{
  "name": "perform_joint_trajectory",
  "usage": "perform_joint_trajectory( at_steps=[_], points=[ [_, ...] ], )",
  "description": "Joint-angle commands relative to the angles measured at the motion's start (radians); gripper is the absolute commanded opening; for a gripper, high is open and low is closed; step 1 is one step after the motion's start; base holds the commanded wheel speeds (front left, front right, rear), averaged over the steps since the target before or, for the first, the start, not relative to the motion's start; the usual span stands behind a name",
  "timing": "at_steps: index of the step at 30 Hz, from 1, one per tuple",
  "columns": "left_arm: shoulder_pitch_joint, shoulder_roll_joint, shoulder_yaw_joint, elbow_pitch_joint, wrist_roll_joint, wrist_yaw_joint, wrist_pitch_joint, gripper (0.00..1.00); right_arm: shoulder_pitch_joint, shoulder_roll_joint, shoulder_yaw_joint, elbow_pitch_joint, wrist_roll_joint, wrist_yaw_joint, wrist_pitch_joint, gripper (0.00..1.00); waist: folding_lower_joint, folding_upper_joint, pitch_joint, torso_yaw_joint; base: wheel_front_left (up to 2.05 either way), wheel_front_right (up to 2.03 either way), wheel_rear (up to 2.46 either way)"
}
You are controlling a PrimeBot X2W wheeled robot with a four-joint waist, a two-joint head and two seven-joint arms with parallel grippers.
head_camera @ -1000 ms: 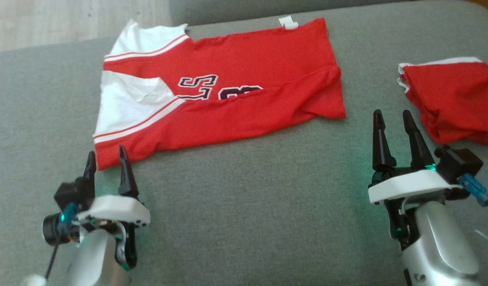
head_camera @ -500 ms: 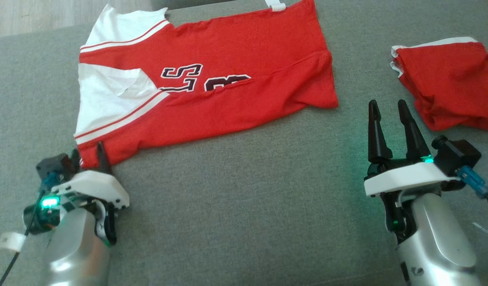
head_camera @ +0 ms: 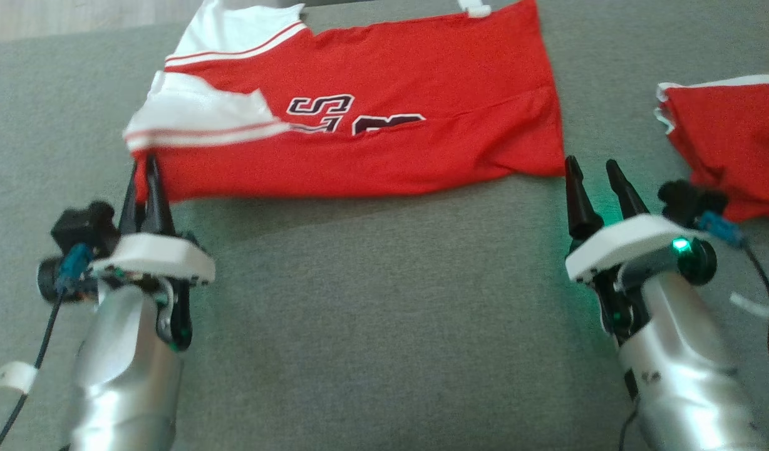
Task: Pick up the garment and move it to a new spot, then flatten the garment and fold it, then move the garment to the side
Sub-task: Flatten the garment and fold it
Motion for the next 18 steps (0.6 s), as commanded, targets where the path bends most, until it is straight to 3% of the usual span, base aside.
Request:
perform_joint_trajectory(
  at_steps=[1, 6, 13, 14, 15, 16, 18],
  points=[
    [-0.036, 0.022, 0.014, -0.074, 0.020, -0.007, -0.012, 0.00, -0.052, 0.004, 0.018, 0.008, 0.028, 0.003, 0.018, 1.00, -0.0001, 0.0000, 0.008, 0.017, 0.00, 0.00, 0.00],
    [-0.010, 0.011, -0.016, -0.168, 0.066, -0.020, -0.012, 0.00, -0.154, 0.004, 0.006, 0.170, 0.100, 0.003, 0.079, 1.00, -0.0001, 0.0000, 0.017, 0.046, 0.00, 0.00, 0.00],
    [0.001, -0.007, -0.036, -0.199, 0.082, -0.032, -0.012, 0.00, -0.258, 0.004, 0.026, 0.384, 0.098, 0.003, 0.090, 1.00, -0.0001, 0.0000, 0.027, 0.075, 0.00, 0.00, 0.00],
    [0.003, -0.007, -0.036, -0.199, 0.084, -0.031, -0.012, 0.00, -0.267, 0.004, 0.035, 0.402, 0.107, 0.003, 0.086, 0.92, -0.0001, 0.0000, 0.027, 0.077, 0.00, 0.00, 0.00],
    [0.004, -0.008, -0.035, -0.197, 0.086, -0.030, -0.012, 0.00, -0.276, 0.004, 0.045, 0.417, 0.110, 0.003, 0.077, 0.54, -0.0001, 0.0000, 0.027, 0.079, 0.00, 0.00, 0.00],
    [0.005, -0.007, -0.033, -0.195, 0.087, -0.029, -0.012, 0.00, -0.283, 0.004, 0.055, 0.429, 0.109, 0.003, 0.062, 0.00, -0.0001, 0.0000, 0.026, 0.079, 0.00, 0.00, 0.00],
    [0.009, -0.003, -0.026, -0.189, 0.087, -0.027, -0.012, 0.00, -0.297, 0.004, 0.076, 0.453, 0.094, 0.003, 0.029, 0.00, -0.0001, 0.0000, 0.024, 0.075, 0.00, 0.00, 0.00]
  ],
)
